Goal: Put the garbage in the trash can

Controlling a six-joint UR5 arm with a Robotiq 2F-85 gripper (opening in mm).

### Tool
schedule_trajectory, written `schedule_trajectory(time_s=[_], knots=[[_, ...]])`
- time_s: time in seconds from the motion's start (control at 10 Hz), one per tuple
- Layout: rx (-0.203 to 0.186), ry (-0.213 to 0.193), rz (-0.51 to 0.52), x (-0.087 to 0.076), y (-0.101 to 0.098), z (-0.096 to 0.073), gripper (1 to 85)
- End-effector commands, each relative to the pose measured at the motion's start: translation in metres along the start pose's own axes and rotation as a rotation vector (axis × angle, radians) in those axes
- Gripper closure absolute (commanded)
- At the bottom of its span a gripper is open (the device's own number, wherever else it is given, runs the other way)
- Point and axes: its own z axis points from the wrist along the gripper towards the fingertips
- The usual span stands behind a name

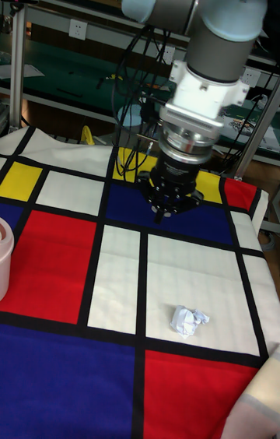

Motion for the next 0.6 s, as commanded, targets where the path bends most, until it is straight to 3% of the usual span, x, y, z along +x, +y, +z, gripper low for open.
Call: schedule_trajectory(time_s=[0.0, 0.2, 0.5], knots=[[-0.019, -0.029, -0.063, -0.019, 0.037, 0.006, 84.7], [-0.014, -0.064, -0.108, -0.034, 0.05, 0.019, 84.7], [-0.045, -0.079, -0.116, -0.043, 0.065, 0.036, 84.7]])
